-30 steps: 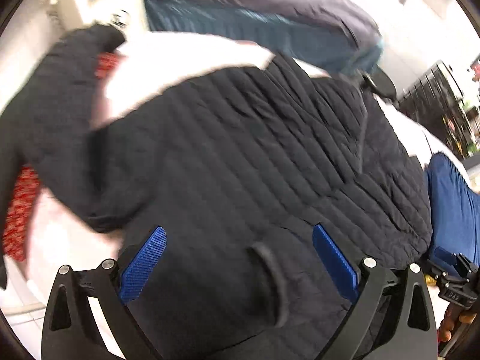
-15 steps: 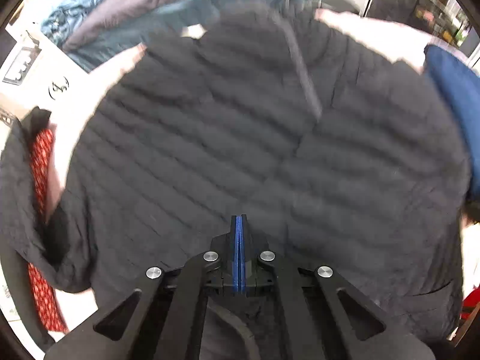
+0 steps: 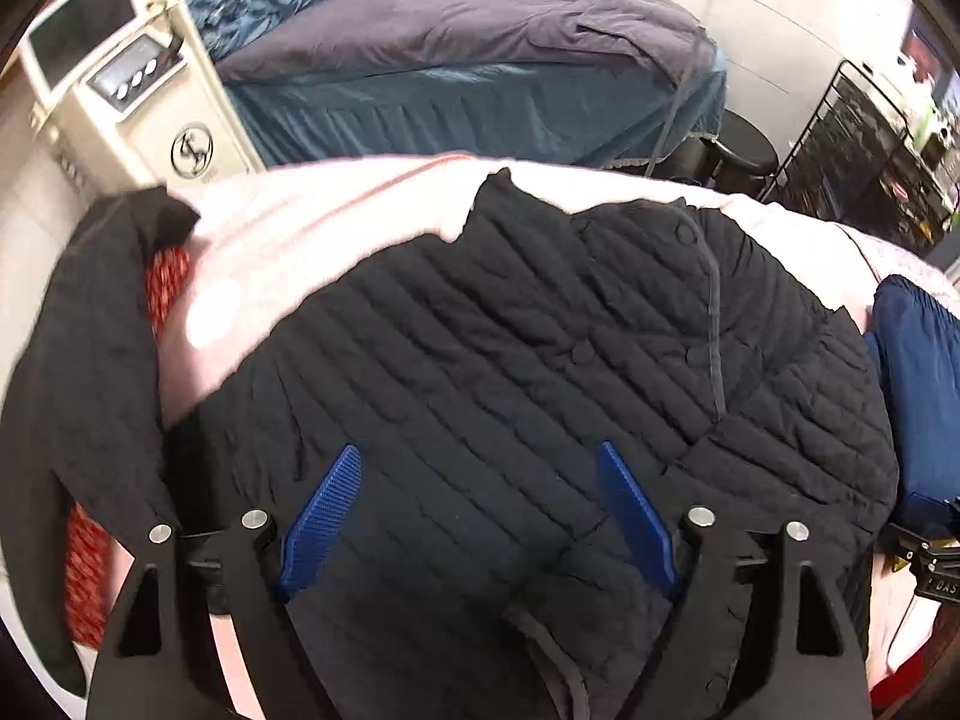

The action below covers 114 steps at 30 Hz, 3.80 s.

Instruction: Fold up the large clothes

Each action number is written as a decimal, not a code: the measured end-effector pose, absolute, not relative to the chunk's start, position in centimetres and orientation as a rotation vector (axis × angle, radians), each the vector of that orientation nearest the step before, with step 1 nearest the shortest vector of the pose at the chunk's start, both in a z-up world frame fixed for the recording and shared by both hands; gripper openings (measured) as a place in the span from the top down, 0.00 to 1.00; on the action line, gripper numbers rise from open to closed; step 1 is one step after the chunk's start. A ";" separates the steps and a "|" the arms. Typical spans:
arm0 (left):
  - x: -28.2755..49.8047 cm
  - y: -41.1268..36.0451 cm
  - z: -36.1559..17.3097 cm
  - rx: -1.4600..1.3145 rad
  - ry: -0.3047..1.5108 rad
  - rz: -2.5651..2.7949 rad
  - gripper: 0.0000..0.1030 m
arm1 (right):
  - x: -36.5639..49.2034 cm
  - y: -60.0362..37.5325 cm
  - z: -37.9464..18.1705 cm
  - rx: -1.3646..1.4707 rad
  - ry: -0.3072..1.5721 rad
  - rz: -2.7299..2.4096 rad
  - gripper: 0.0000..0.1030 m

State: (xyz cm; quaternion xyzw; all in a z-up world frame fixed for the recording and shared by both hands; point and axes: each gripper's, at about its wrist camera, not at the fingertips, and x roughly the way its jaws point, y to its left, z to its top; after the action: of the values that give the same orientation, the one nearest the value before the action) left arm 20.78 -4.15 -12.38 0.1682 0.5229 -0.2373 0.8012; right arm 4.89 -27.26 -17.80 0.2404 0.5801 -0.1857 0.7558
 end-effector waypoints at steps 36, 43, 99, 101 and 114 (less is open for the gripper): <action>19.6 -6.5 -18.0 0.574 1.212 -0.394 0.31 | 8.6 -27.6 -16.7 0.393 1.237 -0.419 0.23; 19.0 -6.9 -14.9 0.335 1.187 -0.464 0.18 | 13.0 -27.1 -17.4 0.340 1.249 -0.359 0.23; 20.4 7.9 -15.1 0.184 1.248 -0.120 0.06 | 8.1 -14.5 -22.2 0.374 1.487 -0.345 0.08; 23.4 9.2 -13.9 0.180 1.185 -0.100 0.06 | 9.2 -15.1 -21.5 0.398 1.483 -0.378 0.08; 44.7 10.0 -13.3 0.411 1.069 0.045 0.06 | 19.0 -11.0 -16.9 0.386 1.467 -0.470 0.08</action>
State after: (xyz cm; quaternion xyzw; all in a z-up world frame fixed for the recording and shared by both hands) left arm 44.66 9.97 -13.25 0.1944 0.5055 0.0211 0.8403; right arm 19.02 -10.97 -16.94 0.1732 0.6588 -0.2111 0.7010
